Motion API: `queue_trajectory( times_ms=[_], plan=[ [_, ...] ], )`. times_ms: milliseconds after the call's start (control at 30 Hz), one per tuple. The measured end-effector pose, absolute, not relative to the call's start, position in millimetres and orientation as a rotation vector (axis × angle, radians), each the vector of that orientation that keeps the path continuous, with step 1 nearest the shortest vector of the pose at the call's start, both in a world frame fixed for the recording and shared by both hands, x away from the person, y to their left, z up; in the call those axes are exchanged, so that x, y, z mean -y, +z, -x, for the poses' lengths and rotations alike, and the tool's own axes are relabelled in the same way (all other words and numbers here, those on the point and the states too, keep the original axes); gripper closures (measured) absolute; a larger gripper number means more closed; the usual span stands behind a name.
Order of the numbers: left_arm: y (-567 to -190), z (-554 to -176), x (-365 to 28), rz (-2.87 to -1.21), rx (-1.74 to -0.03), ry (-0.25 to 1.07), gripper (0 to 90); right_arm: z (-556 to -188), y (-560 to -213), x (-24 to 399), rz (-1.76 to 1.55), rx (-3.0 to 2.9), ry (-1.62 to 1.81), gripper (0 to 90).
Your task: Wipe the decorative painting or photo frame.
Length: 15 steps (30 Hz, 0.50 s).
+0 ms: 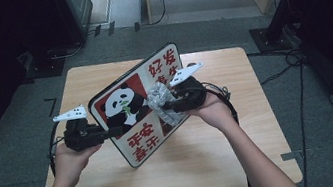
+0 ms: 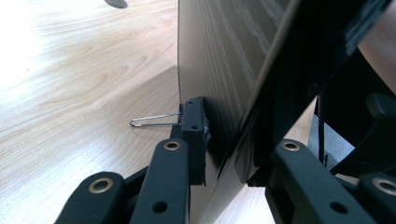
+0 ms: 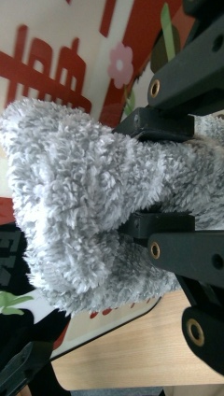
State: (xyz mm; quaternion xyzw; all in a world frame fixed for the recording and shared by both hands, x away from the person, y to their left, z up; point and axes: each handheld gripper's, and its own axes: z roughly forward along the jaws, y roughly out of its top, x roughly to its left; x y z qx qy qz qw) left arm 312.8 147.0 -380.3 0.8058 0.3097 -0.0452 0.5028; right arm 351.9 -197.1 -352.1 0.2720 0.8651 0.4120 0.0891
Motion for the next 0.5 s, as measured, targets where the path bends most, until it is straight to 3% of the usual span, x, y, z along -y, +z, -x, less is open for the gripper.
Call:
queue_trajectory(
  times_ms=[500],
  plan=[
    [-380.4, -311.2, -147.1, -1.937, -0.75, -0.074, 76.5, -347.7, -370.5, 199.9, -0.823, -2.597, 1.209, 63.3]
  ],
)
